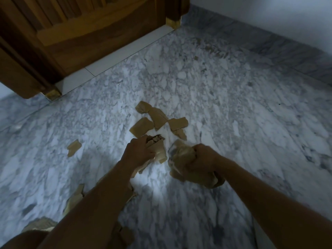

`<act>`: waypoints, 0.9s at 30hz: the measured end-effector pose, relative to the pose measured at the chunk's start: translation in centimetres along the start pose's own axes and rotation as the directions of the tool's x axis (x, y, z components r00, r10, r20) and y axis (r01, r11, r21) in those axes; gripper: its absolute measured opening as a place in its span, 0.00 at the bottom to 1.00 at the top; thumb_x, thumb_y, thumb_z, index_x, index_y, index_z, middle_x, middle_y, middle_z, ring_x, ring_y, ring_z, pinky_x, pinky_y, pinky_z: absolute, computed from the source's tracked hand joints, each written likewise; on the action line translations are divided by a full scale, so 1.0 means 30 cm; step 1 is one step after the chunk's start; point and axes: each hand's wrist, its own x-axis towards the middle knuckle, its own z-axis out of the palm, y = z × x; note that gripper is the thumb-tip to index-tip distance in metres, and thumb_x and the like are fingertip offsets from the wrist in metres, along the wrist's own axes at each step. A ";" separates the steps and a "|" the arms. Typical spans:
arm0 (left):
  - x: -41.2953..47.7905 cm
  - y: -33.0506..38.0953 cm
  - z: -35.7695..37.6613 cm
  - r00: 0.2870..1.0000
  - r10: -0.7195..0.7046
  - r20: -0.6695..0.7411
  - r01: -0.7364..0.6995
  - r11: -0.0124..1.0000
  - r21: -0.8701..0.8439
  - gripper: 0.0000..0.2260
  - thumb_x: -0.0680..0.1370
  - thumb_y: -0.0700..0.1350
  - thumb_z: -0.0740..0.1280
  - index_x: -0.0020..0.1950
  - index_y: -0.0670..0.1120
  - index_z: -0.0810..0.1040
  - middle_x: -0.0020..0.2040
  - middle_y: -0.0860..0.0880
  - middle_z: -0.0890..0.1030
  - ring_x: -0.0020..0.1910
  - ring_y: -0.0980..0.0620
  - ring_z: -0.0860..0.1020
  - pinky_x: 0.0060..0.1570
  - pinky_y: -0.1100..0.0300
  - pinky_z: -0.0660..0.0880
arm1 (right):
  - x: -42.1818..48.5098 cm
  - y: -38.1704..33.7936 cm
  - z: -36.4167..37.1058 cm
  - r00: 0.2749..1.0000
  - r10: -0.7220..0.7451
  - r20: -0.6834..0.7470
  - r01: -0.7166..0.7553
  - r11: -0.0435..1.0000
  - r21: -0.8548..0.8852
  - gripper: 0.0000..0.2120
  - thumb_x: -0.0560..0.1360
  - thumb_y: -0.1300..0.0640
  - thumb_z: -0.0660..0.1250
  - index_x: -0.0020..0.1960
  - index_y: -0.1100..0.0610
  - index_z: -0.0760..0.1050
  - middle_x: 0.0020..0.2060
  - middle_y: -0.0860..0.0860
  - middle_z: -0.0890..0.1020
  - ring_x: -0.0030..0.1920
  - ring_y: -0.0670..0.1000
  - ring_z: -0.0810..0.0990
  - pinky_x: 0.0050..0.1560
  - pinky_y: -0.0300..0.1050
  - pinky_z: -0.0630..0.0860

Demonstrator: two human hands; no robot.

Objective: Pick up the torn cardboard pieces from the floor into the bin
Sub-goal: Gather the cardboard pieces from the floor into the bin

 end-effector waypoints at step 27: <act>0.056 -0.031 -0.028 0.915 -0.021 0.404 0.007 0.999 0.036 0.49 0.63 0.51 0.81 0.79 0.49 0.60 0.73 0.49 0.71 0.72 0.47 0.69 0.69 0.51 0.68 | 0.336 -0.032 -0.203 0.986 0.138 -0.093 -0.156 0.960 -0.231 0.27 0.66 0.46 0.77 0.58 0.58 0.74 0.53 0.56 0.79 0.49 0.56 0.79 0.44 0.47 0.76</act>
